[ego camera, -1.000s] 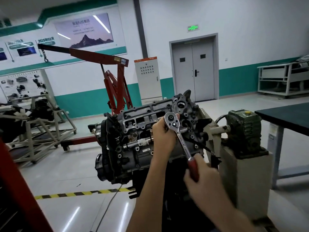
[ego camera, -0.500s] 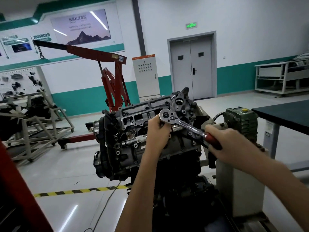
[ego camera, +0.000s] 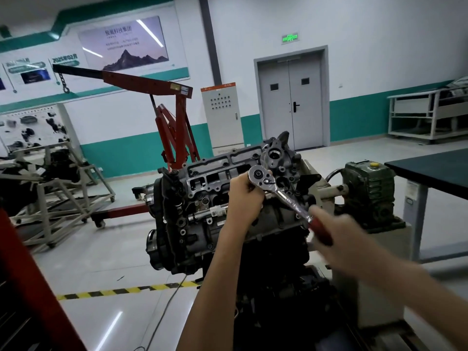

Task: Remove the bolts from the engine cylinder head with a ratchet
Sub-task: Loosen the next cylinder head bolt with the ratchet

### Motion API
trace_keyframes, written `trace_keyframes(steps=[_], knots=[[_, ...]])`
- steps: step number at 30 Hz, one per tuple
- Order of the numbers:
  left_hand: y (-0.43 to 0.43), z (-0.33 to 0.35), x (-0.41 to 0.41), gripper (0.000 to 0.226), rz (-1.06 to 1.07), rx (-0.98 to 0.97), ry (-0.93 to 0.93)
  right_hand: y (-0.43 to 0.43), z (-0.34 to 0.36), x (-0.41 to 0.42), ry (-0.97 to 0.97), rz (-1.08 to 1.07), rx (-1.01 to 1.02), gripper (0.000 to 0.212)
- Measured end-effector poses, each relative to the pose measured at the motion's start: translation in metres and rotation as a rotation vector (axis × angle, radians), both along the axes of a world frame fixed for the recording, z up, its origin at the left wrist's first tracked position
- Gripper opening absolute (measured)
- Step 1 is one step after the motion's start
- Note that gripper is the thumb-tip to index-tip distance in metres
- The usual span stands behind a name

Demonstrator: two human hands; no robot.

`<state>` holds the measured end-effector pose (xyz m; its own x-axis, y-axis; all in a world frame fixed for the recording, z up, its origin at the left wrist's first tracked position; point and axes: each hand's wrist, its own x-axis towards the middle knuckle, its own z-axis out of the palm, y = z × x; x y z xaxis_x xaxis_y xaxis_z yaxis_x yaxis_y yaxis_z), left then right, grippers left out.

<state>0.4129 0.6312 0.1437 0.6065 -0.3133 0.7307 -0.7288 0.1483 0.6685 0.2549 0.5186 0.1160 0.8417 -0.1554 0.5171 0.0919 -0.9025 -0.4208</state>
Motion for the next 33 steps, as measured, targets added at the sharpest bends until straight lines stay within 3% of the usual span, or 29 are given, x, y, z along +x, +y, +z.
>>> trace_keyframes(steps=[2,4,10,14,18,21,23,25,29,33], knots=[[-0.001,-0.001,0.003,0.028,-0.001,0.039,0.003,-0.031,0.025,0.000,0.042,-0.047,-0.220,0.024],[-0.003,-0.004,0.001,0.022,0.018,0.011,0.021,-0.041,0.026,0.003,0.017,-0.082,-0.267,0.024],[-0.011,-0.006,-0.010,0.052,0.045,-0.113,0.023,0.079,-0.051,0.017,-0.262,-0.070,0.421,0.028],[-0.008,-0.006,-0.005,0.055,0.031,-0.084,0.010,0.110,-0.053,0.032,-0.204,-0.004,0.578,0.027],[-0.007,-0.004,0.000,0.048,0.025,-0.025,-0.003,0.038,-0.031,0.007,-0.073,-0.022,0.260,0.047],[-0.005,-0.003,0.003,0.020,0.005,0.009,-0.020,-0.023,0.012,-0.001,0.011,-0.057,-0.115,0.031],[-0.003,-0.007,0.004,0.018,0.016,-0.024,0.017,-0.038,0.022,0.002,0.012,-0.070,-0.247,0.025],[-0.003,-0.011,0.005,0.030,0.041,-0.054,0.048,-0.021,0.007,0.001,-0.033,-0.052,-0.138,0.026],[-0.007,-0.010,0.000,0.053,0.058,-0.075,0.014,0.070,-0.047,0.011,-0.313,-0.049,0.305,0.036],[-0.006,-0.009,-0.001,0.050,0.020,-0.082,0.017,0.120,-0.056,0.031,-0.268,-0.014,0.585,0.027]])
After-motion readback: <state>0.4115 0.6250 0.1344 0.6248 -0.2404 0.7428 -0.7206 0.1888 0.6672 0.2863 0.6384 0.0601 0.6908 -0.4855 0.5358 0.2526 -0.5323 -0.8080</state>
